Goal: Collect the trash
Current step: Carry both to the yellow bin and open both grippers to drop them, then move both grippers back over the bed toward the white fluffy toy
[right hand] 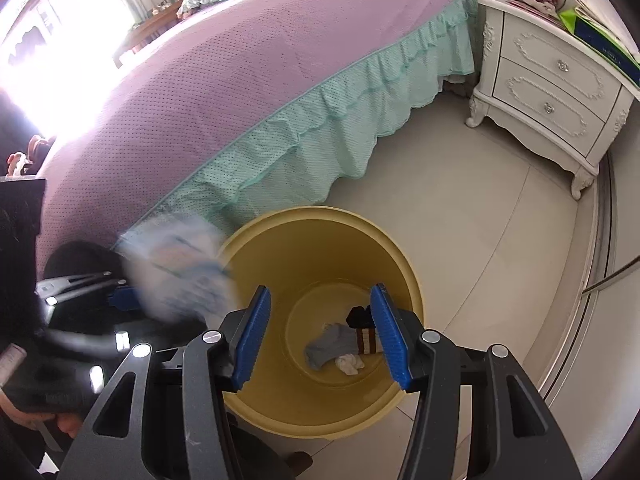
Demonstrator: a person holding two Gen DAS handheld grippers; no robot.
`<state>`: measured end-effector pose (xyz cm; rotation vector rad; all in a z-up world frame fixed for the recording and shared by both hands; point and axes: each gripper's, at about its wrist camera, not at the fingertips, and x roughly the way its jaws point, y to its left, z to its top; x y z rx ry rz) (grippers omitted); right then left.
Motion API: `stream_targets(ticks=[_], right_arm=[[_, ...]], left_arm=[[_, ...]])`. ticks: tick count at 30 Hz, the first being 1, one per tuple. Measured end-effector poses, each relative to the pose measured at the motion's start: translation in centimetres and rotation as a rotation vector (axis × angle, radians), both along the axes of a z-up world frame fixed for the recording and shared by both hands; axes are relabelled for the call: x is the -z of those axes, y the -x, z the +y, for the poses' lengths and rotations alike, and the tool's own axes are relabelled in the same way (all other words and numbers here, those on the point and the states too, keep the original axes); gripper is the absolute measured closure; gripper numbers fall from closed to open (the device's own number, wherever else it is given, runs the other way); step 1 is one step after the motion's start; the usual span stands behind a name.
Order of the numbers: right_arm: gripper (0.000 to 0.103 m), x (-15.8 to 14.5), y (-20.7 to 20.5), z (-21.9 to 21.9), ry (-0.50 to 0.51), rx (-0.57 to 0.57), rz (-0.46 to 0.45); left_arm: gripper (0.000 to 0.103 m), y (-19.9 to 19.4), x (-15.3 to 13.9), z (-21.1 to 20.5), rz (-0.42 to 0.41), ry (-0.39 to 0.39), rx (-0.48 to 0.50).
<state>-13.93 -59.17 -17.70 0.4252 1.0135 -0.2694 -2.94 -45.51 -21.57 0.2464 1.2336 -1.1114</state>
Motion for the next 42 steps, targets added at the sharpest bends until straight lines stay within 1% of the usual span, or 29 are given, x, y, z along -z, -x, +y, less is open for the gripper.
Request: stream_targets(ticks=[2,5,8,14,19,24,27,30,32,33,34,35,37,42], right_arm=[[0.052,-0.1,0.0,0.0,0.002,-0.001,-0.001],[0.052,-0.1,-0.3,0.3,0.000,-0.017,0.001],[0.052,-0.1,-0.6,0.8,-0.001,-0.038,0.006],[0.052,-0.3,-1.1,1.8,0.002,-0.060,0.012],[0.052,-1.5,-1.3,2.6,0.030,-0.075,-0.014],[0.051,-3.9,-2.5,4.2,0.066,-0.118,-0.087],[0.046,-5.8,-3.9,6.1,0.091,-0.186,-0.152],[0.037,-7.9,-5.4,8.4,0.115,-0.266,-0.240],[0.032,-9.3,-6.5,10.1,0.124,-0.316,-0.301],[0.028,-10.0,-7.1,11.0,0.126,-0.340,-0.333],[0.025,-10.7,-7.6,11.9,0.125,-0.361,-0.363],[0.024,-11.3,-8.1,12.7,0.122,-0.381,-0.393],[0.016,-12.6,-9.1,14.4,0.118,-0.420,-0.450],[0.011,-14.9,-11.3,18.9,0.097,-0.525,-0.551]], left_arm=[[0.033,0.4,0.3,-0.1,-0.001,-0.010,0.015],[0.033,0.5,0.6,0.1,-0.013,-0.020,0.012],[0.032,0.0,0.7,0.7,-0.020,-0.031,-0.018],[0.032,-1.0,0.2,1.9,-0.025,-0.016,-0.064],[0.032,-1.2,-1.6,2.8,-0.067,0.017,-0.087],[0.032,-1.6,-4.7,5.1,-0.174,0.067,-0.152],[0.032,-2.2,-6.7,7.4,-0.230,0.089,-0.221],[0.025,-2.8,-9.2,10.6,-0.297,0.111,-0.311],[0.020,-3.1,-11.0,13.3,-0.360,0.121,-0.382],[0.018,-3.2,-11.7,14.4,-0.381,0.121,-0.413],[0.014,-3.5,-12.5,15.7,-0.401,0.124,-0.446],[0.010,-3.6,-13.4,17.3,-0.424,0.131,-0.486],[0.008,-4.0,-14.7,19.8,-0.466,0.126,-0.559],[0.004,-4.7,-17.6,26.0,-0.559,0.107,-0.728]])
